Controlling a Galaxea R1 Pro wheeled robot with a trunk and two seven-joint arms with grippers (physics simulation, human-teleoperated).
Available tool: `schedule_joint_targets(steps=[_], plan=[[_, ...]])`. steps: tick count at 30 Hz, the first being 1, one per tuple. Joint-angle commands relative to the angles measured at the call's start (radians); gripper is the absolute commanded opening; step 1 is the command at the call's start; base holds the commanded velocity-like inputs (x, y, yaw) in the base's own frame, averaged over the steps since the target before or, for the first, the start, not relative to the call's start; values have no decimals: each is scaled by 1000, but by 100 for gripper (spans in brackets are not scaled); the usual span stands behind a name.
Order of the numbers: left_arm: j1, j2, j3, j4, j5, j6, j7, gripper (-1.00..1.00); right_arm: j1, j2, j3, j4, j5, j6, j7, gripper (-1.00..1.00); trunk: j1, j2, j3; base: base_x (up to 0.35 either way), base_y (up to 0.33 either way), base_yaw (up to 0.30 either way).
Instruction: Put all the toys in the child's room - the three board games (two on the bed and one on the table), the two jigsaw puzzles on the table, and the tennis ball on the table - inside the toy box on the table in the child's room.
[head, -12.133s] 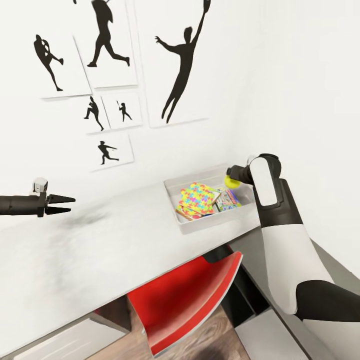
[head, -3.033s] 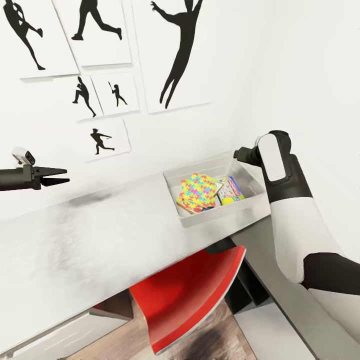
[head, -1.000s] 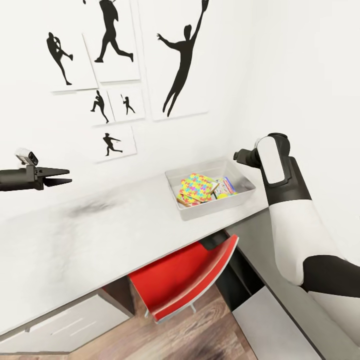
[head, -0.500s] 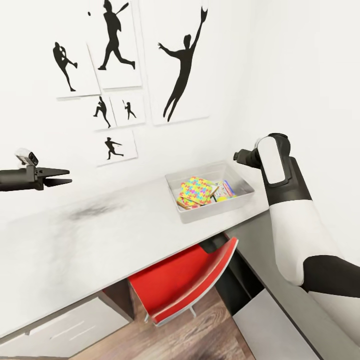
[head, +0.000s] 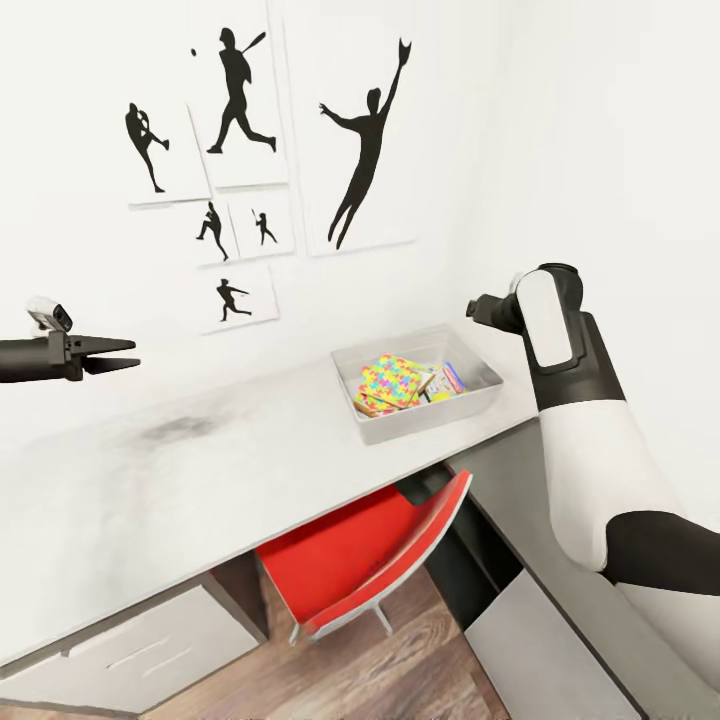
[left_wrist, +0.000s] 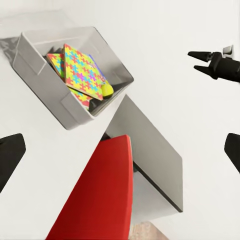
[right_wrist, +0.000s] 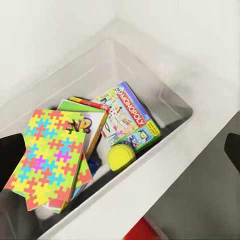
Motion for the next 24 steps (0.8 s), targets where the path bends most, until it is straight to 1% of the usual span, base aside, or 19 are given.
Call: schedule_joint_targets(steps=[1, 6, 12, 19, 24], plan=[[-1, 0, -2, 0, -1, 11, -5, 100, -1, 0, 1, -1, -10, 2, -10, 100, 0, -2, 0, -61, 0, 0], [0, 0, -10, 0, -1, 11, -5, 100, 0, -1, 1, -2, -11, 3, -10, 100, 0, -2, 8, -51, 0, 0], [0, 0, -14, 0, -1, 11, -5, 100, 20, -1, 0, -5, -11, 2, -9, 100, 0, -2, 18, -175, 0, 0], [0, -3, -14, 0, -1, 11, -5, 100, 28, -2, -1, -5, -11, 2, -7, 100, 0, -2, 30, -52, 2, -4], [0, -5, -13, 0, -1, 11, -5, 100, 29, -2, -2, -5, -11, 2, -4, 100, 0, -2, 38, -86, 87, -65]])
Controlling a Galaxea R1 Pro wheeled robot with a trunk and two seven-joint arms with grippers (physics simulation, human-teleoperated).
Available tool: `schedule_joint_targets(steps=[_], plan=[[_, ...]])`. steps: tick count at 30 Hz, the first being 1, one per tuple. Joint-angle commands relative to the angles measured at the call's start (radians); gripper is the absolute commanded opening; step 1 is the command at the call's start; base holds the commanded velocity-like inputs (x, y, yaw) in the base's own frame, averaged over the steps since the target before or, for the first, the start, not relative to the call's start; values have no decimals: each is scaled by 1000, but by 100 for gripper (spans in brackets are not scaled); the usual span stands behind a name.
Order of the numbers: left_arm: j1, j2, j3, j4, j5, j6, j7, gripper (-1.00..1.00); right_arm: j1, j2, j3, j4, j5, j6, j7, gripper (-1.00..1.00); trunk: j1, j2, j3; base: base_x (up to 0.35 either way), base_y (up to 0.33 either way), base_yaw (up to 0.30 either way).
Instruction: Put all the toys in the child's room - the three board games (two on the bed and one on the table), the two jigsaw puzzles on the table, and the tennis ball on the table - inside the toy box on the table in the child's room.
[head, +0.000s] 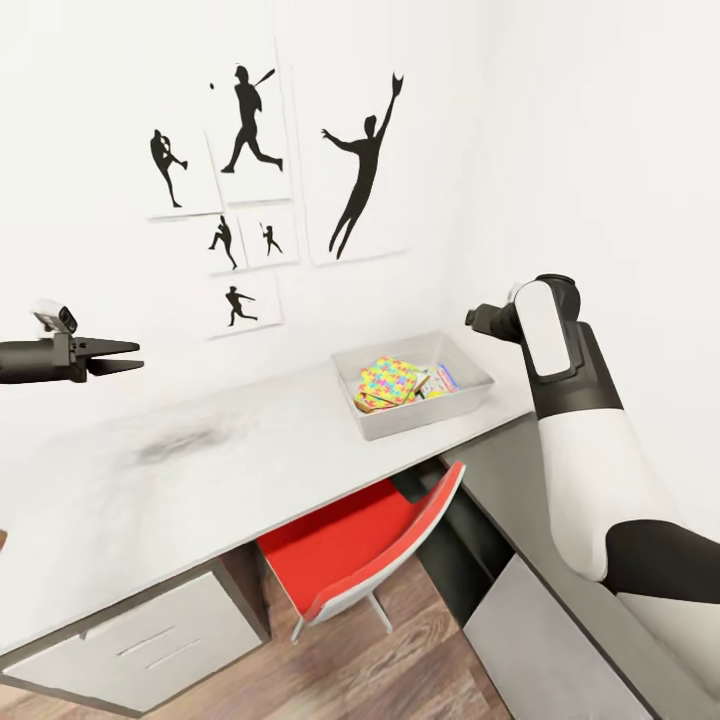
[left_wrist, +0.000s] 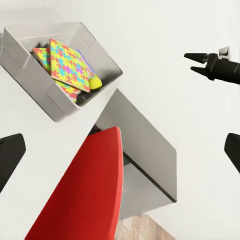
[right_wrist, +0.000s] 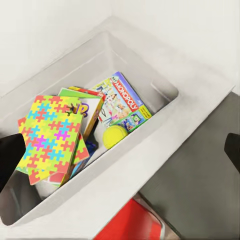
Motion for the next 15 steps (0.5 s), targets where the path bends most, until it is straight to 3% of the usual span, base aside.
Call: schedule_joint_targets(steps=[1, 15], plan=[[-1, 1, -2, 0, 0, 11, -5, 100, -1, 0, 1, 0, -9, 2, -10, 100, 1, -2, 0, -70, 126, -107], [0, 1, -4, 0, 0, 11, -5, 100, 0, 3, 2, 6, -11, 1, -9, 100, 1, -2, 21, -41, 44, -164]])
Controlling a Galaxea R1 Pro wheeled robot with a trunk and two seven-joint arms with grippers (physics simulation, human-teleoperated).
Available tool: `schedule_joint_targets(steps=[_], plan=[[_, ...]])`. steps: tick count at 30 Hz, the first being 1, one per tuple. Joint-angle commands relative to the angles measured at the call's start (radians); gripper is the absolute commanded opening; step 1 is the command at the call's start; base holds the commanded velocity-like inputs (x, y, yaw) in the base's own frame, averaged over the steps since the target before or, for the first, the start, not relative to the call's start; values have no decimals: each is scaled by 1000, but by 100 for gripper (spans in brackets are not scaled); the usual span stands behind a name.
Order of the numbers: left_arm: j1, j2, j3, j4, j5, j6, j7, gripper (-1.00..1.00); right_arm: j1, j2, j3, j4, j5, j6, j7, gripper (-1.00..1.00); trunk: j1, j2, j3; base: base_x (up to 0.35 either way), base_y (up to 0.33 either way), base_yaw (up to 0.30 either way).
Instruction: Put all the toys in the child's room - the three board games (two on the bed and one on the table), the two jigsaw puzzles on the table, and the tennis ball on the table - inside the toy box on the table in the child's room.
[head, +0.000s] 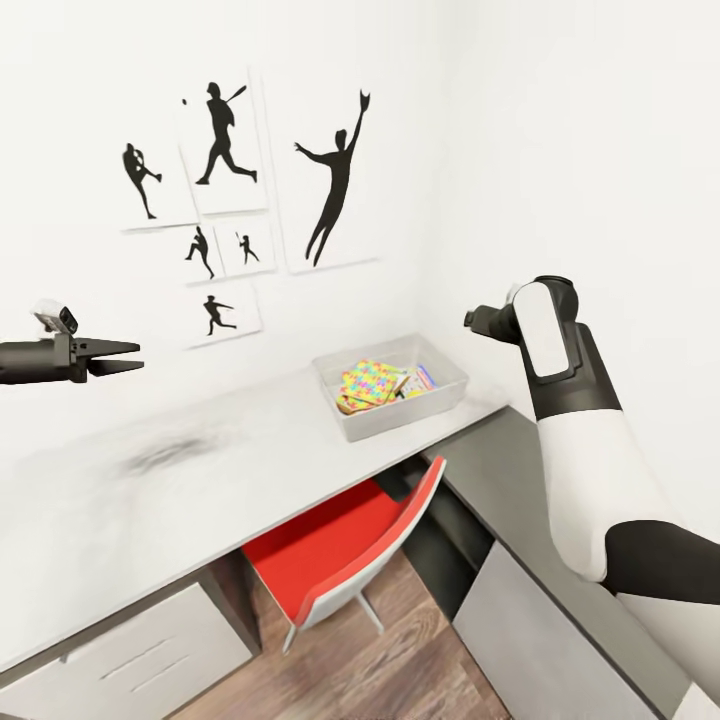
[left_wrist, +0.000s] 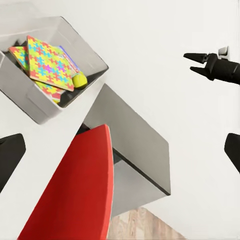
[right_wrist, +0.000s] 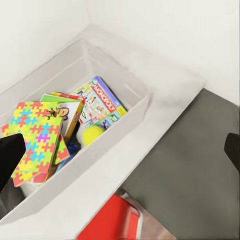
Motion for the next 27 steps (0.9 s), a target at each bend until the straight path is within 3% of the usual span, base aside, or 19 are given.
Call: schedule_joint_targets(steps=[1, 15, 27], plan=[[-1, 1, -2, 0, 0, 11, -5, 100, -1, 0, 1, 0, -9, 2, -10, 100, 1, -2, -1, -136, 107, -185], [-1, 5, -3, 0, 0, 11, -5, 100, 27, 0, 0, 4, -9, 2, -6, 100, 1, -2, 20, -140, 78, -187], [1, 0, -3, 0, 0, 11, -5, 100, 33, -1, -1, 7, -9, 4, -5, 100, 1, -2, 38, -32, 14, -187]])
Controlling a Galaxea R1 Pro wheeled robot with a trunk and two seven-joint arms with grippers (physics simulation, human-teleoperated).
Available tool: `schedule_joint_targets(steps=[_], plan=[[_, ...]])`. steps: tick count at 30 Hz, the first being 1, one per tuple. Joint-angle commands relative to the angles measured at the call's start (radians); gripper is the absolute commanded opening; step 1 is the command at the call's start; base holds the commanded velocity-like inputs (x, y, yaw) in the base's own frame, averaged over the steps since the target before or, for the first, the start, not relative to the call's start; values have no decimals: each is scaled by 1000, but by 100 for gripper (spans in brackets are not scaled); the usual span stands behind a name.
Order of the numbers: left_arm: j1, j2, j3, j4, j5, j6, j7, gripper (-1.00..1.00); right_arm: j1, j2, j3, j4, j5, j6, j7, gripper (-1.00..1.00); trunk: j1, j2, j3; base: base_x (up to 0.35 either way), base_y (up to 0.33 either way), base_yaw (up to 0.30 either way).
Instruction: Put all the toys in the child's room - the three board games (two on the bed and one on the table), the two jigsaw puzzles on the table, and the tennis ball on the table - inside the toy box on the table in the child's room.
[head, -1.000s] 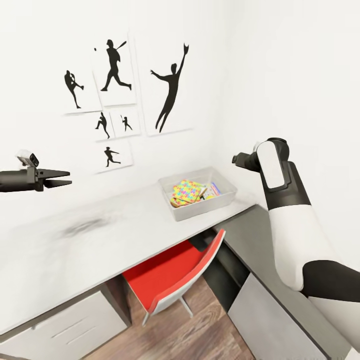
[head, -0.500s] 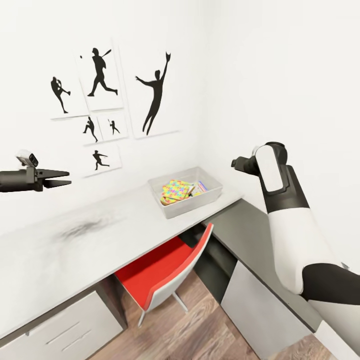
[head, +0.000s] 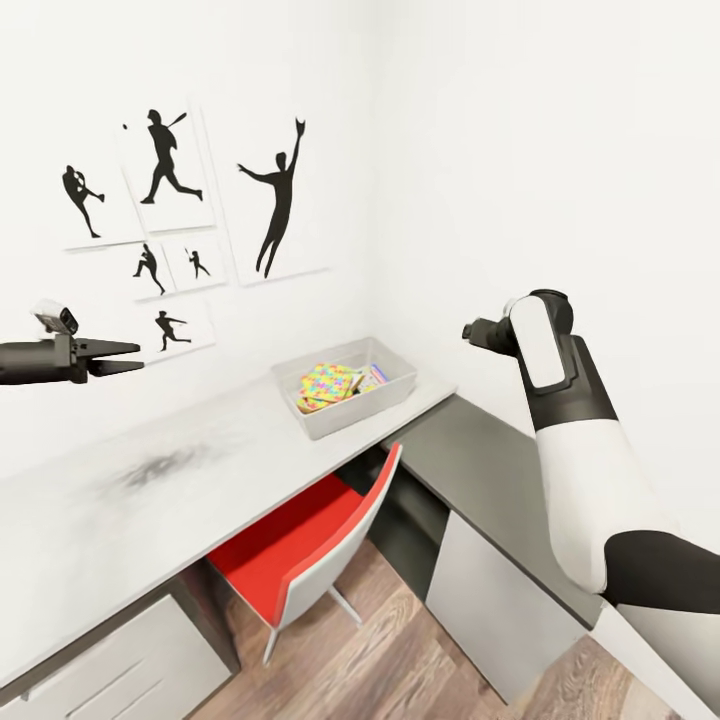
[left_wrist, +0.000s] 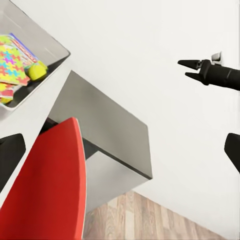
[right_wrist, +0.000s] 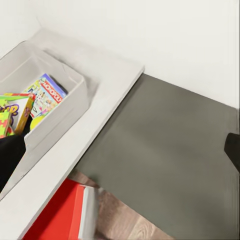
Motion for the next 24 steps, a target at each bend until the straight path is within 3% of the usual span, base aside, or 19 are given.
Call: schedule_joint_targets(steps=[1, 13, 24], plan=[[-1, 1, -2, 0, 0, 11, -5, 100, -1, 0, 1, 0, -9, 2, -10, 100, 1, -2, -1, -55, 30, -187], [1, 1, -2, 0, 0, 11, -5, 100, 38, -1, -7, 0, -9, 3, -9, 100, 1, -2, 17, -64, 48, -187], [3, 1, -2, 1, 0, 11, -5, 100, 97, -4, -61, -1, -9, 9, -9, 100, 1, -2, 33, -3, 2, -187]])
